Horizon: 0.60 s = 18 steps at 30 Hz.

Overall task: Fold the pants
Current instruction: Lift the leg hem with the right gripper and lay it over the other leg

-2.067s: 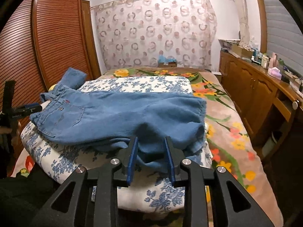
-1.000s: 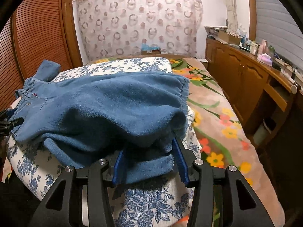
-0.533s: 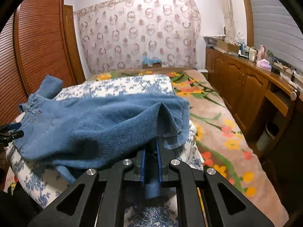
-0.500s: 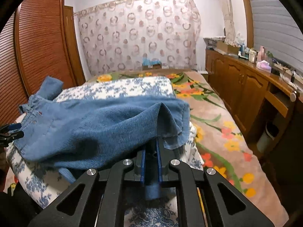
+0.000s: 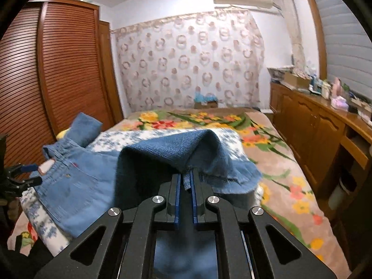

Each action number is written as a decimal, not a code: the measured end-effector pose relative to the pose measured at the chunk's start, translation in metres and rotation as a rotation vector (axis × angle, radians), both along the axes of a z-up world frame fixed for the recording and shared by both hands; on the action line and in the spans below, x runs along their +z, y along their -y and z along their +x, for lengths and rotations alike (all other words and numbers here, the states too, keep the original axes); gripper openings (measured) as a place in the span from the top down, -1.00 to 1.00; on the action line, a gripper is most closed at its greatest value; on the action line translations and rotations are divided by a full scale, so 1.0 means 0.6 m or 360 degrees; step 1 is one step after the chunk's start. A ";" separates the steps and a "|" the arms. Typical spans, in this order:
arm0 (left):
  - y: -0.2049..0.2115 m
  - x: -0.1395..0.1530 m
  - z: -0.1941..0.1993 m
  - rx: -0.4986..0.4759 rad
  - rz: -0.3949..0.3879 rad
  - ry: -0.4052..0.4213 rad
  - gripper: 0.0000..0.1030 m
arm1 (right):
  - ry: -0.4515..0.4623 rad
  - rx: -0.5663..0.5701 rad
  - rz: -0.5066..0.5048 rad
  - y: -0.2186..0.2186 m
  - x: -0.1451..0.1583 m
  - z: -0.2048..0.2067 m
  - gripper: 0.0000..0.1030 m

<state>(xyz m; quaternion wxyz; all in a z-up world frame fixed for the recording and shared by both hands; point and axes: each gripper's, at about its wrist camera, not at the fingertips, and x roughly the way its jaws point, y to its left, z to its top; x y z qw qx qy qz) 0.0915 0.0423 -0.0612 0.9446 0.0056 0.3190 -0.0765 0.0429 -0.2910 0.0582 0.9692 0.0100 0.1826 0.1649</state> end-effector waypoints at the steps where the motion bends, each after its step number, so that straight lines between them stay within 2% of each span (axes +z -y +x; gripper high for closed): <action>1: -0.004 0.002 -0.001 0.0008 -0.0003 0.0004 -0.84 | 0.0011 0.0021 -0.0008 -0.007 0.001 0.002 0.87; 7: -0.036 0.008 -0.012 0.0056 -0.0013 0.0027 -0.84 | 0.0090 0.0204 -0.0039 -0.054 0.017 0.010 0.88; 18: -0.109 0.016 -0.030 0.0185 -0.0041 0.0067 -0.84 | 0.0201 0.0624 -0.0060 -0.183 0.060 0.052 0.89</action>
